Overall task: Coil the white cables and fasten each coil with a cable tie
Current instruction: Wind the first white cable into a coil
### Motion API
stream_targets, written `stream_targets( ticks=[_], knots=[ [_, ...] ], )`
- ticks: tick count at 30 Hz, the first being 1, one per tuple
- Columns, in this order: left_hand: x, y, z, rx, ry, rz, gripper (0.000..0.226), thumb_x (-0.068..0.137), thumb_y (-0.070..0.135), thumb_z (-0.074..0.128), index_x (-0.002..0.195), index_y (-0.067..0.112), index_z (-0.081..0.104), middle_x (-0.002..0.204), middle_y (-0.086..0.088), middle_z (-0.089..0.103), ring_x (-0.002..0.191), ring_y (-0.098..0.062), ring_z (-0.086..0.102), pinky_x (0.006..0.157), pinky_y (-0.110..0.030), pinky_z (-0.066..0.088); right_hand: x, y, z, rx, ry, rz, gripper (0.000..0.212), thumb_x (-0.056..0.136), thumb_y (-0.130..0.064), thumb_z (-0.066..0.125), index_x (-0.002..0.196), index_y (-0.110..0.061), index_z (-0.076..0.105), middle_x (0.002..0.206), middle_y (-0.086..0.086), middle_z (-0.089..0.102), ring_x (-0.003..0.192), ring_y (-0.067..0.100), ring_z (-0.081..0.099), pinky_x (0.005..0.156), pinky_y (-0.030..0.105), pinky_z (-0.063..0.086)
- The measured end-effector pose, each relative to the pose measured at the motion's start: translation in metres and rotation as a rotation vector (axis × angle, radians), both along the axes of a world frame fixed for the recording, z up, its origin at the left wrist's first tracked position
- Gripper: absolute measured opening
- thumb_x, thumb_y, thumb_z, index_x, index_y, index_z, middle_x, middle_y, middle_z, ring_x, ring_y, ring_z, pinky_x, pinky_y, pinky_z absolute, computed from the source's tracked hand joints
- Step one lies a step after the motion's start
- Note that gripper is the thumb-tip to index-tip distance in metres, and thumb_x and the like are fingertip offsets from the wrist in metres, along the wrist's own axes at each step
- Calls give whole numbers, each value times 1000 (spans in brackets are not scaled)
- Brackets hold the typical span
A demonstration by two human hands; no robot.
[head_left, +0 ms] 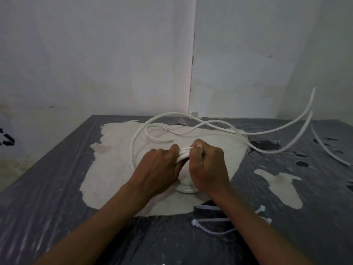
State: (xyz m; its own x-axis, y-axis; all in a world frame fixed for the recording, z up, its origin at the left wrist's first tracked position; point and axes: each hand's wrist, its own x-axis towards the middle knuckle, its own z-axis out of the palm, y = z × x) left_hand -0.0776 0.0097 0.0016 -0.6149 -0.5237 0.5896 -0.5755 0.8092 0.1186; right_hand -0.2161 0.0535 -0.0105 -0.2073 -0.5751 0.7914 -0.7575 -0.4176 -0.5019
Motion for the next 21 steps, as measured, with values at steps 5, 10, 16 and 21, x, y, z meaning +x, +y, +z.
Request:
stream_targets(
  ticks=[5,10,16,21],
  knots=[
    [-1,-3,3,22,-6,8,45,91,59,25,80,21,46,61,6,48,43,-6,35,49,-22,27,-2,-2,5,66,-33,48,37,92,-40,24,58,-34,39,47,-15,38,50,0,51,46,7,35],
    [-2,-1,3,62,-13,118,53,89,61,16,75,20,46,60,3,51,46,-10,41,52,-26,38,3,-1,5,108,-91,-10,43,94,-46,31,58,-28,47,47,-15,43,47,1,51,46,7,35],
    [-12,4,-3,192,32,160,44,94,51,27,80,17,51,66,2,56,52,-10,49,56,-25,44,10,0,7,308,-164,-255,52,93,-54,27,69,-22,60,62,-9,60,56,3,56,57,14,39],
    [-4,-4,-2,330,44,1,30,96,43,40,99,16,55,82,1,67,67,-11,63,68,-32,56,7,2,11,185,-187,-67,47,99,-27,39,52,-28,45,45,-11,43,47,-3,51,46,8,38]
  ],
)
